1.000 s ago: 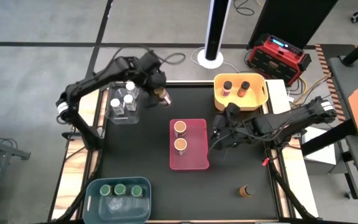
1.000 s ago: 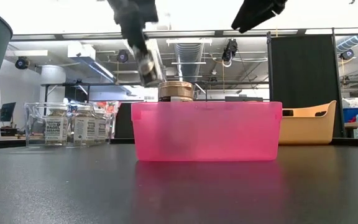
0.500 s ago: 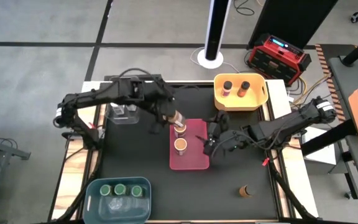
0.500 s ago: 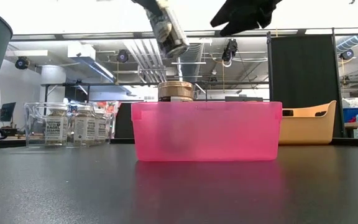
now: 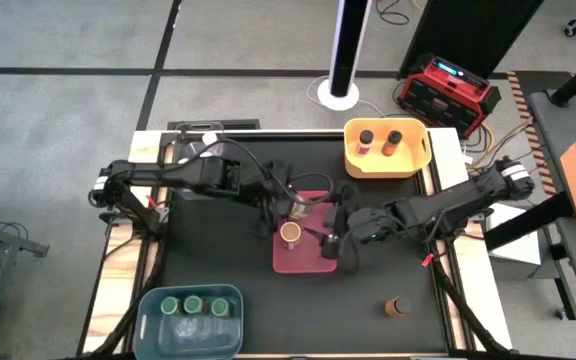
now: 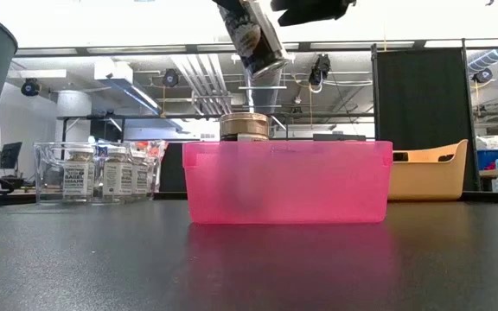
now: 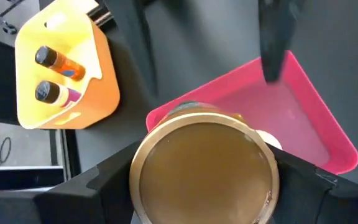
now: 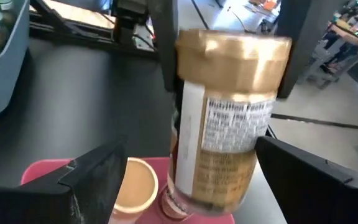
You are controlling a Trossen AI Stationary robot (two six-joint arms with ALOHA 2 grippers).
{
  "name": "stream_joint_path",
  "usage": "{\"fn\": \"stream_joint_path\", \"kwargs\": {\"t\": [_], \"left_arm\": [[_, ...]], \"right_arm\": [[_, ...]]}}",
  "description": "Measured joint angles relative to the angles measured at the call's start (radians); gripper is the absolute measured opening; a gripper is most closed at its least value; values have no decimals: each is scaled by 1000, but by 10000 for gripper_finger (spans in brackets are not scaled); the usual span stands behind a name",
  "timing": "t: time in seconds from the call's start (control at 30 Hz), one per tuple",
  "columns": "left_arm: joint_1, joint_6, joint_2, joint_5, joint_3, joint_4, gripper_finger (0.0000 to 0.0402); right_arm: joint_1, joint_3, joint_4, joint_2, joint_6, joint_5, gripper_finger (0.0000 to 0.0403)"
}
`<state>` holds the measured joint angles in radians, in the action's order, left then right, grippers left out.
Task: Sort spices by type
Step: Put the gold seasoning bottle into the red bin
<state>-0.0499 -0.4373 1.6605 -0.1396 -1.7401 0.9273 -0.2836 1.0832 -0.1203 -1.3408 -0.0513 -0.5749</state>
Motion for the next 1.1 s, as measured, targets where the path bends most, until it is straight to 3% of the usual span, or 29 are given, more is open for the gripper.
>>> {"fn": "stream_joint_path", "kwargs": {"t": [0.27,0.73,0.83,0.93,1.1], "left_arm": [[-23,25,7,-8,2,-12,264],[-94,82,9,-2,1,-127,265],[-101,103,9,-2,1,-132,265],[-105,146,9,-16,1,-139,273],[-106,150,8,-58,-1,-126,311]], "right_arm": [[5,93,-17,-107,-23,-19,345],[11,109,-8,-133,34,-9,344],[11,109,-14,-134,56,-6,319],[11,109,-16,-134,73,19,263],[9,107,-32,-134,102,33,263]]}}
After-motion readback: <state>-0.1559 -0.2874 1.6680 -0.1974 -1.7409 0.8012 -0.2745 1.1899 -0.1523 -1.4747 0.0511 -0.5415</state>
